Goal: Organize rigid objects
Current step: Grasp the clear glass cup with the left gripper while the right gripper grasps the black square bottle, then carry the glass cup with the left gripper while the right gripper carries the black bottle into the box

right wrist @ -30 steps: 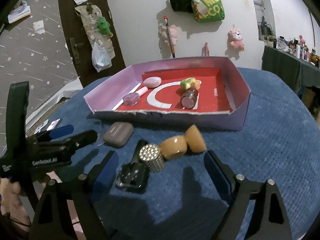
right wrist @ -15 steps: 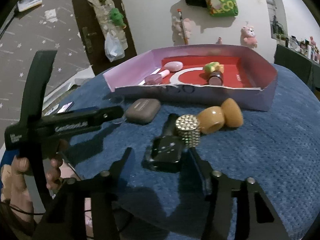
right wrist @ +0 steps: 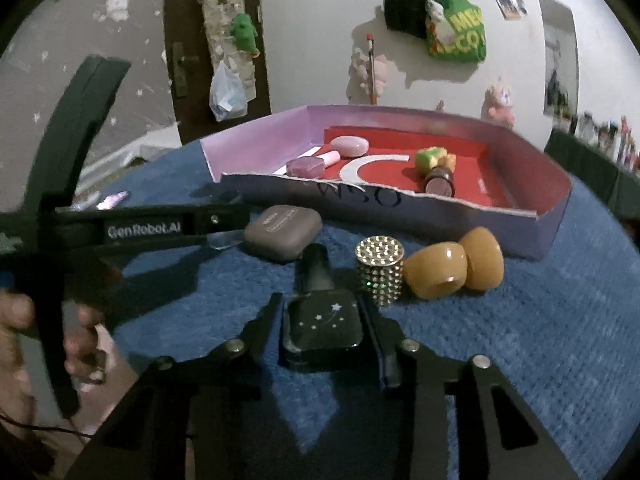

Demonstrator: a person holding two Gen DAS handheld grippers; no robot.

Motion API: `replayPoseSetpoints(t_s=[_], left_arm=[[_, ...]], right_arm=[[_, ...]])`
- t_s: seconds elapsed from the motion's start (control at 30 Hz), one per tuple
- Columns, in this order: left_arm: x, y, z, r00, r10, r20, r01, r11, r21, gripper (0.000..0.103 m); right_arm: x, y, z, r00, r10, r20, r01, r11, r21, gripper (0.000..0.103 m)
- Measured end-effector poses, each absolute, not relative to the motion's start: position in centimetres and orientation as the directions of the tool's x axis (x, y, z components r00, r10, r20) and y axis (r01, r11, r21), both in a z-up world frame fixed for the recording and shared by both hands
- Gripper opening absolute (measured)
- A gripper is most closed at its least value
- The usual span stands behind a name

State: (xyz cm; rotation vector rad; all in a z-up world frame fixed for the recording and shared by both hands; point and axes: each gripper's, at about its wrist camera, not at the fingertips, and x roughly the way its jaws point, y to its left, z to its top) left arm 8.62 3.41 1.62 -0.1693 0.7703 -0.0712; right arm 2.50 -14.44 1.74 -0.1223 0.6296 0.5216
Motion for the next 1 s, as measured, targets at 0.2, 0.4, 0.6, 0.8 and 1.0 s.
replayPoseSetpoints(t_s=[0.2,0.4,0.6,0.8,1.0], left_arm=[[8.1,2.6,2.4,0.726,-0.106,-0.679,0.018,0.991,-0.136,0.037],[7.3,2.3,4.1,0.750,-0.120,-0.651,0.035,0.989,-0.141,0.037],[7.1,1.4,5.1,0.761,-0.134,-0.635,0.060,0.989,-0.136,0.037],[7.1,0.8,5.4,0.762,-0.149,-0.631,0.080,0.987,-0.137,0.037],[7.3,0.8,5.9,0.763,-0.170,-0.624,0.090,0.983,-0.159,0.038]], right_arm=[[2.3,-14.9,2.4,0.678,0.452,-0.580,-0.510,0.857,0.071,0.038],[2.2,-15.6,4.6,0.673,0.501,-0.544,-0.533,0.839,0.112,0.038],[2.9,-16.3,6.1,0.670,0.520,-0.529,-0.536,0.833,0.140,0.038],[3.5,-16.7,6.2,0.674,0.512,-0.533,-0.525,0.839,0.143,0.038],[4.0,-17.1,6.4,0.670,0.516,-0.533,-0.522,0.839,0.156,0.038]])
